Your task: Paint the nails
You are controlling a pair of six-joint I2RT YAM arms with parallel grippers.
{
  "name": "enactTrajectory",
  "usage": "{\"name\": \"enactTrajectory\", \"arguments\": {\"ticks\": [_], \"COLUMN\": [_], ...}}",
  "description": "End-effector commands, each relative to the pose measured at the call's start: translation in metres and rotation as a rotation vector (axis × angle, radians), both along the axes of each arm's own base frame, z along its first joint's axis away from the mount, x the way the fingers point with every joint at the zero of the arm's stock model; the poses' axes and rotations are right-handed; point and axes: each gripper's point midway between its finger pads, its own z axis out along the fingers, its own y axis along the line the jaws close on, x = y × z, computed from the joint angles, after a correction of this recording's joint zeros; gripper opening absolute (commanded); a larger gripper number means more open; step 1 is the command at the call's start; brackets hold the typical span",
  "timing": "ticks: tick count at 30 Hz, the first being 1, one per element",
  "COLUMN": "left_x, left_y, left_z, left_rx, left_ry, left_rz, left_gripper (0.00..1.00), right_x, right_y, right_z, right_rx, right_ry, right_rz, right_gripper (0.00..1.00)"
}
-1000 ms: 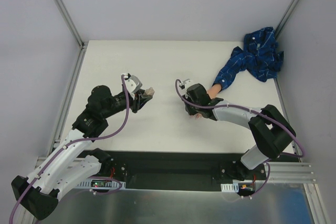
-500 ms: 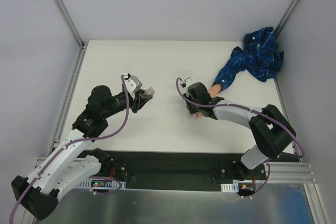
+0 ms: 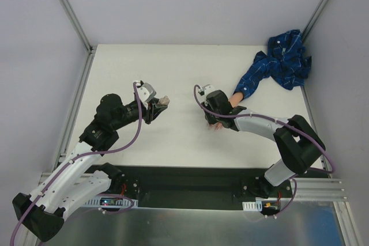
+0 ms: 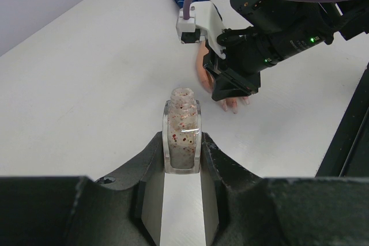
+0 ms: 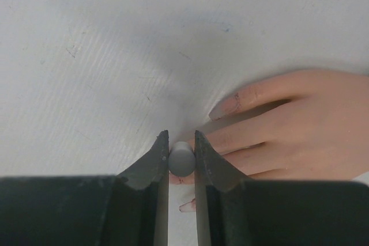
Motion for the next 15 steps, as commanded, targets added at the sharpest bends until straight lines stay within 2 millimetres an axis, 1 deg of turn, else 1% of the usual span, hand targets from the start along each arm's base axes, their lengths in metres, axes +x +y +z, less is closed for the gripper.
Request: {"name": "enactTrajectory", "arguments": {"ticks": [1, 4, 7, 11, 15], "left_x": [-0.002, -0.003, -0.003, -0.002, -0.002], "left_y": [-0.003, -0.003, -0.003, -0.004, -0.005], "left_z": [0.016, 0.017, 0.016, 0.015, 0.015], "left_rx": [-0.032, -0.034, -0.033, -0.032, -0.031], "left_ry": [-0.063, -0.063, -0.059, -0.053, -0.054], "left_rz": [-0.026, -0.029, -0.03, -0.033, -0.035], "left_gripper": [0.0, 0.0, 0.0, 0.0, 0.0], "right_x": [0.002, -0.004, -0.007, -0.005, 0.004], "right_y": [0.011, 0.009, 0.007, 0.007, 0.008], "right_z": [0.018, 0.013, 0.013, 0.014, 0.022], "right_rx": [0.065, 0.066, 0.066, 0.063, 0.071], "right_ry": [-0.031, -0.017, -0.018, -0.024, -0.048], "right_rz": [0.014, 0.016, 0.013, 0.013, 0.005], "right_gripper": [0.0, 0.0, 0.0, 0.0, 0.0]}}
